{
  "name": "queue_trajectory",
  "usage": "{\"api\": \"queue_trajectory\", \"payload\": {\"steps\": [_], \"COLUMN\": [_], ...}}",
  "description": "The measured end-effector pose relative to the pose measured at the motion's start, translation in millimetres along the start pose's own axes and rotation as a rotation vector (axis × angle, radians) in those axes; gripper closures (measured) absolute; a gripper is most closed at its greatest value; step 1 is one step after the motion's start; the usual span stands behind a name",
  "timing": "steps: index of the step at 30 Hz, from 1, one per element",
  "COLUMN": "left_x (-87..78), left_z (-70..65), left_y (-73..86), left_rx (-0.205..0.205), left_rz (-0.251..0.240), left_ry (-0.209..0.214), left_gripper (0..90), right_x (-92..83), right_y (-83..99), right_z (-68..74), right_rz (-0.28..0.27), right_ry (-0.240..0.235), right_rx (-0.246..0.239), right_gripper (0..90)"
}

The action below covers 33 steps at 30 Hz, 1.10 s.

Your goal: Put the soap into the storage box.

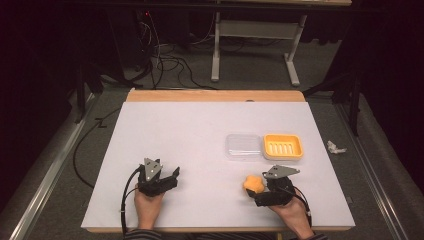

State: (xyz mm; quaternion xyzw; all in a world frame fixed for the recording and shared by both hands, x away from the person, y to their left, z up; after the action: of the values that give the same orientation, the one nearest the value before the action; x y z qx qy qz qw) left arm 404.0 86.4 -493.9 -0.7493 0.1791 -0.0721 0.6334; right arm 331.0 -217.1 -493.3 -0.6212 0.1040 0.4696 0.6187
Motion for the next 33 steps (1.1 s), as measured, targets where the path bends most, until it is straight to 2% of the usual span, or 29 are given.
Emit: {"api": "queue_trajectory", "payload": {"steps": [7, 8, 18, 23, 33], "left_x": [0.2, 0.1, -0.4, -0.4, 0.3], "left_z": [0.4, 0.7, 0.5, 0.7, 0.7], "left_y": [-0.2, -0.2, -0.5, -0.5, -0.9], "left_rx": [-0.006, -0.004, -0.006, -0.007, -0.022], "left_rz": [0.0, 0.0, -0.002, -0.003, -0.002], "left_ry": [0.0, -0.001, 0.004, 0.003, 0.004], "left_gripper": [23.5, 23.5, 23.5, 23.5, 23.5], "right_x": [5.1, 7.1, 17.5, 18.4, 20.5], "right_y": [0.7, 0.6, 0.4, 1.7, 4.2], "right_z": [3.2, 4.0, 7.7, 6.6, 5.3], "right_rz": [0.028, 0.033, 0.061, 0.074, 0.098], "right_ry": [0.017, 0.032, 0.063, 0.077, 0.085], "right_rx": [0.001, -0.008, -0.024, -0.019, -0.003], "right_gripper": [15.9, 17.4, 22.4, 26.6, 27.5]}}
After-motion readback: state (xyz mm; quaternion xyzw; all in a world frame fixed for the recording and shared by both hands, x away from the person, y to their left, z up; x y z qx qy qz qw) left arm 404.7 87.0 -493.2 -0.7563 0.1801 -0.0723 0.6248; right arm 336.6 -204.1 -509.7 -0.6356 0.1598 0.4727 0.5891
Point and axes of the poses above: each handheld gripper's, and its own axes: x roughly forward along the jaws, y roughly out of its underside, z roughly to its left, the point moved 5 cm from there along x, roughly forward along the jaws, and after that the axes turned 15 degrees about x, right-handed, at the moved point
